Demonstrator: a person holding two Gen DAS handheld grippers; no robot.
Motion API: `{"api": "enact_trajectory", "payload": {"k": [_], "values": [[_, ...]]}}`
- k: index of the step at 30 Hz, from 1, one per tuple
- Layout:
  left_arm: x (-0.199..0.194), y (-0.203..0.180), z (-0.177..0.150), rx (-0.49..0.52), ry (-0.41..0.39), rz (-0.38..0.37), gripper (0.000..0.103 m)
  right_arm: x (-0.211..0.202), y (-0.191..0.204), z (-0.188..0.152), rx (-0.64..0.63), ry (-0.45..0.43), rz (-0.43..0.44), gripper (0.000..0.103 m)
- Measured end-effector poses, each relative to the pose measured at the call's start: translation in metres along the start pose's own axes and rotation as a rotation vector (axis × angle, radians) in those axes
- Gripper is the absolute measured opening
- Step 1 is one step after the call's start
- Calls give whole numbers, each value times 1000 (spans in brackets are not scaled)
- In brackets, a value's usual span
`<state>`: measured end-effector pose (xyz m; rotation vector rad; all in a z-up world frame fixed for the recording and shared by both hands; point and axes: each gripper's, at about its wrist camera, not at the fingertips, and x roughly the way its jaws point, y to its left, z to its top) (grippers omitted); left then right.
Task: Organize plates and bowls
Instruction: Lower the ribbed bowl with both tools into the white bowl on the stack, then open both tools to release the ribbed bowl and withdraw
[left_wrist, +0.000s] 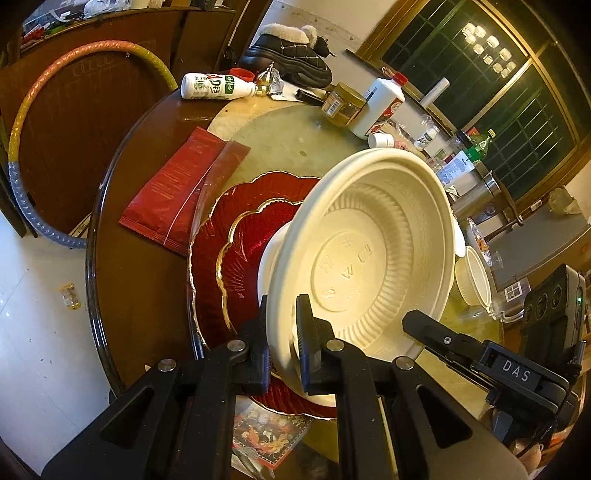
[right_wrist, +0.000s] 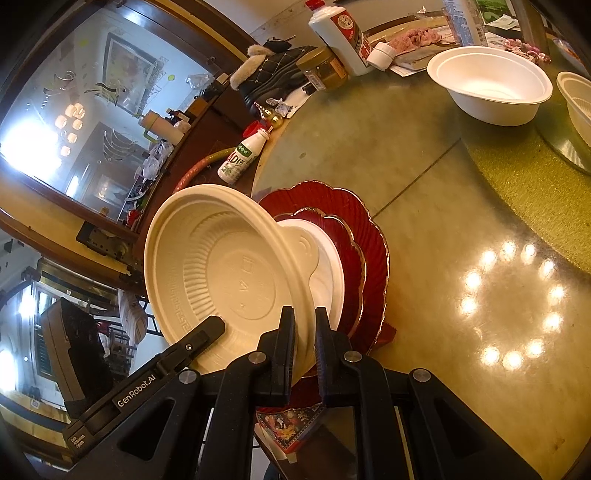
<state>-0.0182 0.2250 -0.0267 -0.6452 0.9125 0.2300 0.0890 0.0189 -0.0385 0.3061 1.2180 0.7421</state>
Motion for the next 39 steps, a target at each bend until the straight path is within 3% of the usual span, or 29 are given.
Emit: {"api": "enact_trajectory", "payload": {"k": [21,33,34,36,37,39], "values": [[-4,0,1,12,-30,44,9,4,3,-1,-4,7,-7,14],[-13,0,2,-6,-105,90,13,2,-6,1,20,1,56,15],[-14,0,2,-8,-117,90,14,2,-6,1,27,0,70,19],[-18,0,1,-5,-142,96,25,1,-9,2,40,-7,81,37],[-20,-1,1,-6,-156,95,30,0,-10,2,48,-16,91,52],[-22,-1,1,-8,-174,87,43,-1,-9,2,49,-33,111,56]]}}
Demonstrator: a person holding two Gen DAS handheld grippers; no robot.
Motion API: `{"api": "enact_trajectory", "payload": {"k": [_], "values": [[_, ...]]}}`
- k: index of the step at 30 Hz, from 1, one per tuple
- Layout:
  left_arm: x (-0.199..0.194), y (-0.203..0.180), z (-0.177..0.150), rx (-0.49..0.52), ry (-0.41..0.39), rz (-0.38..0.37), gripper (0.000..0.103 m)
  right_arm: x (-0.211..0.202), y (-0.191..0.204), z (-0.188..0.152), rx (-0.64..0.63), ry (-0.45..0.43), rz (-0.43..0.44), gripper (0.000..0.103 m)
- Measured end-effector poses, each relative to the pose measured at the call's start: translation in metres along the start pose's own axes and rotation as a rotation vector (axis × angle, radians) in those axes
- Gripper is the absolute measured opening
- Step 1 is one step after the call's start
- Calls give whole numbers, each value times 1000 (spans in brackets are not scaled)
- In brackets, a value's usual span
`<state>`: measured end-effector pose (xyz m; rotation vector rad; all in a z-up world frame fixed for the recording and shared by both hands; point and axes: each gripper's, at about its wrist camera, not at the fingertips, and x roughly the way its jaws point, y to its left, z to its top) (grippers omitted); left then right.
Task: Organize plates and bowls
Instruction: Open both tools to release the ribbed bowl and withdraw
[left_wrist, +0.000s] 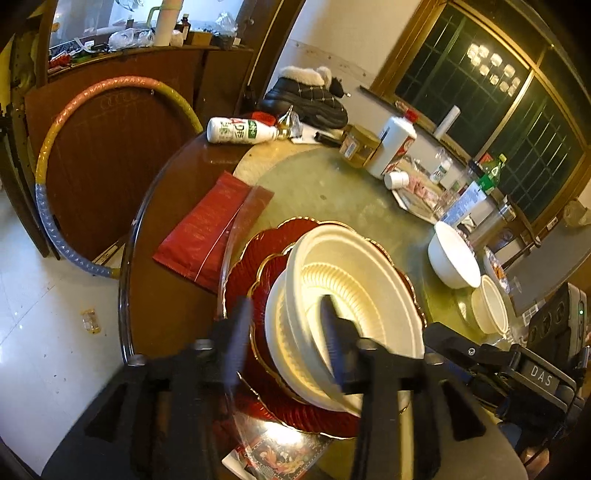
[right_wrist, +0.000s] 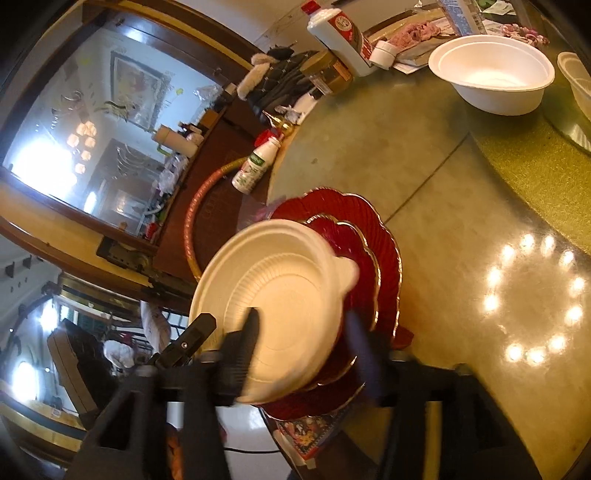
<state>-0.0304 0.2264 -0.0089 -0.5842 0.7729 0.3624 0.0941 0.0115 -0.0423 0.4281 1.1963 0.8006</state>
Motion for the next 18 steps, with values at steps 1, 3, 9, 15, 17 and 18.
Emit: {"api": "enact_trajectory", "payload": {"k": [1,3,9,15,17,18], "values": [[-1,0,0,-1,-13,-1,43,-1,1,0,-3,-5,-2,56],[-5,-1,2,5,-41,11,43,-3,3,1,-11,-15,-1,56],[-18,-1,5,0,-132,25,58,-5,3,4,-6,-27,16,56],[-36,-12,4,44,-270,46,83,-9,-4,5,34,-51,40,72],[-40,-19,2,91,-316,77,83,-14,-7,6,46,-70,60,82],[-41,-23,1,116,-338,97,83,-16,-8,6,51,-79,72,85]]}}
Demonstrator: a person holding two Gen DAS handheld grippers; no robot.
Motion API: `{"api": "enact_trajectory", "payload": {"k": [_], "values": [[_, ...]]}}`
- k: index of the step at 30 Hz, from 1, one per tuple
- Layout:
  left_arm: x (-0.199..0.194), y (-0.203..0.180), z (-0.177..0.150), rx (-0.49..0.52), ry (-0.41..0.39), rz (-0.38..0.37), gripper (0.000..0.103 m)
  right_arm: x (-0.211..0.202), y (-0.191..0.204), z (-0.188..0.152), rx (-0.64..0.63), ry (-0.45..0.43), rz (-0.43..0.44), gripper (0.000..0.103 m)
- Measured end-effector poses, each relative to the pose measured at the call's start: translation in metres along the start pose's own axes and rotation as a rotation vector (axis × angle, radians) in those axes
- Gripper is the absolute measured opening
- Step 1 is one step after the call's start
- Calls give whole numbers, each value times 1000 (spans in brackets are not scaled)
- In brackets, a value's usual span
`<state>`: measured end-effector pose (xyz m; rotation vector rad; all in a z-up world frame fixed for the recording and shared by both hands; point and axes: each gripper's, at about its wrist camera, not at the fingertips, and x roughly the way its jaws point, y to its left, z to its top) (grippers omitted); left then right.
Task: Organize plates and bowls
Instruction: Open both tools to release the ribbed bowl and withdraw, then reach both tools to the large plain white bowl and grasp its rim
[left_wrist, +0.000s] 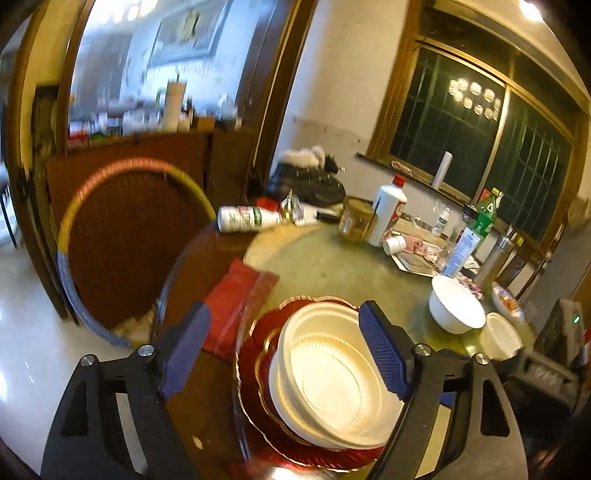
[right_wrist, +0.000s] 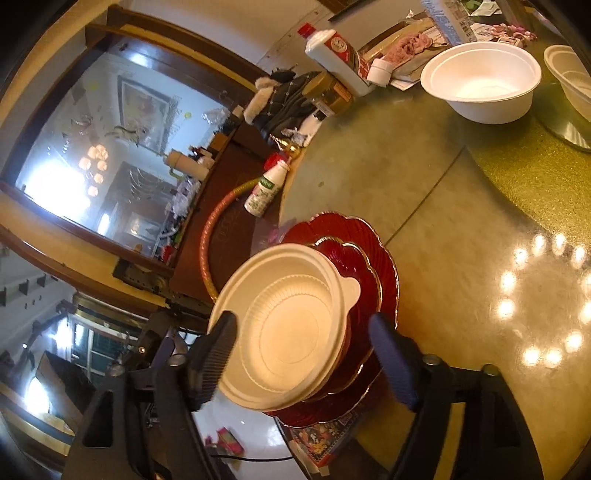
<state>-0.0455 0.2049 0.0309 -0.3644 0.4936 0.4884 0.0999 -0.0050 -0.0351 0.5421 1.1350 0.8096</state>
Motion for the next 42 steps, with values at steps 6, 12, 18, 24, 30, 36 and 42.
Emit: {"api": "enact_trajectory", "payload": {"k": [6,12,18,24,30,36,42], "values": [[-4,-12,1,71,-56,40,83,-18,-2,-1,-1,-77,24,100],[-3,-17,-1,94,-41,55,83,-42,-7,1,-23,-206,-17,102],[-4,-26,-2,125,-22,46,83,-57,-17,3,-25,-243,-16,103],[-4,-37,2,130,22,-12,83,-64,-41,5,32,-177,-26,103],[3,-70,9,156,83,-85,83,-85,-65,9,71,-202,-38,103],[19,-122,20,179,173,-183,83,-110,-95,30,147,-270,-43,102],[65,-177,24,86,329,-269,83,-113,-128,63,253,-242,-18,93]]}}
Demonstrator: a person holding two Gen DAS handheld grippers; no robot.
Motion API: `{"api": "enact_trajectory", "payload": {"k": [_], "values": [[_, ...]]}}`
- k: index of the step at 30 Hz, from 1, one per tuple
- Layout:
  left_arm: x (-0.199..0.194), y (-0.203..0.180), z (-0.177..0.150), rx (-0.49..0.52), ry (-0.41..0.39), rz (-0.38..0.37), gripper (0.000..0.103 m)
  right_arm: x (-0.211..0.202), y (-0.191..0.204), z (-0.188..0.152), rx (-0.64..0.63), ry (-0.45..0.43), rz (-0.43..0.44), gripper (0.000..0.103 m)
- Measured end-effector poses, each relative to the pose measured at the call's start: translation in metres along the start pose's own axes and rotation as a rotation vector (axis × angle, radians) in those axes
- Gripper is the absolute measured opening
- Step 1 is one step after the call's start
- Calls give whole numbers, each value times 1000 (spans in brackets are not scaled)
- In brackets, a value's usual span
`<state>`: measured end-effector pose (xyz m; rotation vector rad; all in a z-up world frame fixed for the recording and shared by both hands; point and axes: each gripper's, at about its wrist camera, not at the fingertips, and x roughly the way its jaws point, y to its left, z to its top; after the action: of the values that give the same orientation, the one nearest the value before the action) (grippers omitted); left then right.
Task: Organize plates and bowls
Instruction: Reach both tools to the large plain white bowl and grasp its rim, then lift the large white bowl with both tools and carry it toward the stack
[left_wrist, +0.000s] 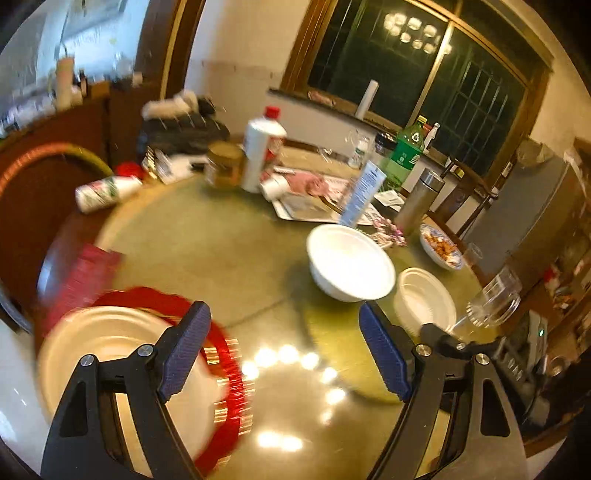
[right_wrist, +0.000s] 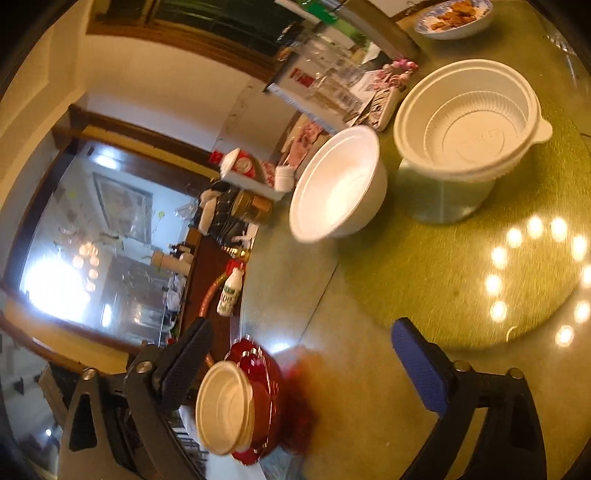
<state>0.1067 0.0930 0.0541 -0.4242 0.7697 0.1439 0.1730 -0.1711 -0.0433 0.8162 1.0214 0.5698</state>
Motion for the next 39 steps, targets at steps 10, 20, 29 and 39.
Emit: {"api": "enact_trajectory", "payload": {"k": [10,20,29,39], "values": [[104,-26,17,-188,123,80,83,32,-3,70,29,-3,-86,65],[154,-32,23,-241,86,225,83,76,-19,97,61,39,-186,44],[188,-37,18,-187,184,227,17,89,-34,104,84,41,-244,9],[167,-45,4,-110,201,147,10,66,-38,91,54,17,-255,6]]}}
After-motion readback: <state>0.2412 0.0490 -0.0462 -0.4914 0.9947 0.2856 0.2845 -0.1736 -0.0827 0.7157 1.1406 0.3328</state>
